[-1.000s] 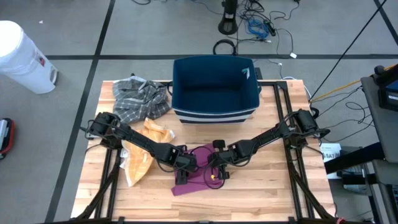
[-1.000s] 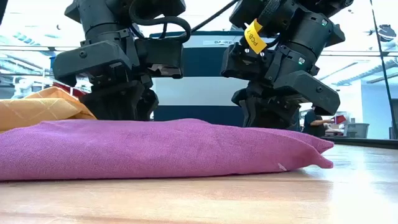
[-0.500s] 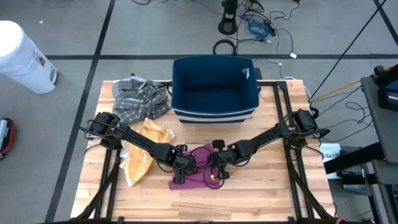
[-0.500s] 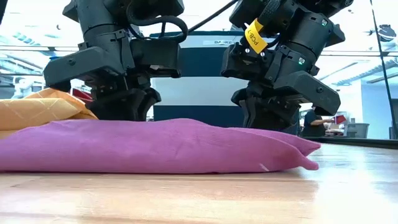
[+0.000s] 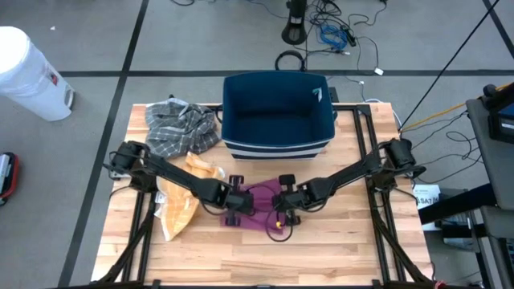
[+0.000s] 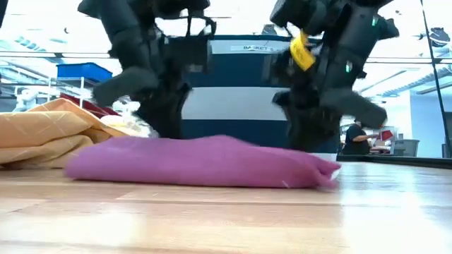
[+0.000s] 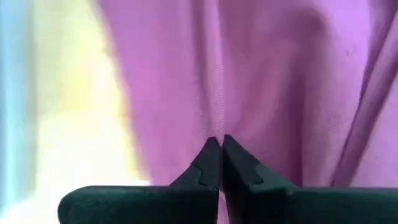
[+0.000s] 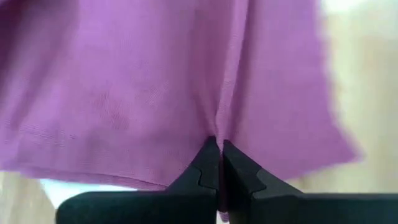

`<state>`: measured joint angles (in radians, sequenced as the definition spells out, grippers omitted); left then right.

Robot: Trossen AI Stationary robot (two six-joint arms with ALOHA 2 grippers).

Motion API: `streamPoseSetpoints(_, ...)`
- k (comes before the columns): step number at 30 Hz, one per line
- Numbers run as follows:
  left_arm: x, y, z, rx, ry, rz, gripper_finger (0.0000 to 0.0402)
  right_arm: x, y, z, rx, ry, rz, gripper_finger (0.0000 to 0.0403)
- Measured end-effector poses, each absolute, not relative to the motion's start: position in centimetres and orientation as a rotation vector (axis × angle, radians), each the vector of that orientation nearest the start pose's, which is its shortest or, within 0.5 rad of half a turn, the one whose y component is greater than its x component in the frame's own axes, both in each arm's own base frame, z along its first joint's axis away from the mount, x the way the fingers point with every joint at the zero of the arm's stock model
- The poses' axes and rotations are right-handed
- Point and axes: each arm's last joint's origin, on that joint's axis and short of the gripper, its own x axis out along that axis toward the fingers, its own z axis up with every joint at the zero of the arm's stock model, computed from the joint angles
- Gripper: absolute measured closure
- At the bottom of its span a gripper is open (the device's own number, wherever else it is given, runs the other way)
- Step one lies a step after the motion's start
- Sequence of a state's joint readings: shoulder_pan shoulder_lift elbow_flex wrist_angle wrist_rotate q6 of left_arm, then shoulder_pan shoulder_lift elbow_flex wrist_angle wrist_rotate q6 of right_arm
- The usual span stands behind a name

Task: Fold towel
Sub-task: Fold the purple towel

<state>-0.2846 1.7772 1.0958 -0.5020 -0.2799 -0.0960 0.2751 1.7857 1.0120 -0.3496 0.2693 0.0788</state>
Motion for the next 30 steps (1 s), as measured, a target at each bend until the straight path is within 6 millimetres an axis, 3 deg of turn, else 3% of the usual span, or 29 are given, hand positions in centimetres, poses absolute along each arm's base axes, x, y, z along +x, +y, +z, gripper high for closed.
streamPoseSetpoints(9,31.2,-7.9,22.4,0.328,0.933,0.133,0.0400,29.6,7.4,21.8,-0.300,0.916,-0.204,0.0402)
streamPoseSetpoints(16,30.0,-7.3,25.9,0.394,0.802,0.164,0.0401,27.3,6.8,26.6,-0.294,0.752,-0.209,0.0402)
streamPoseSetpoints(22,28.9,-7.5,28.0,0.471,0.731,0.055,0.0401,25.6,6.7,29.0,-0.207,0.687,-0.058,0.0402)
streamPoseSetpoints(30,28.4,-8.0,29.7,0.512,0.614,-0.170,0.0401,24.8,7.6,30.2,-0.160,0.628,0.133,0.0403)
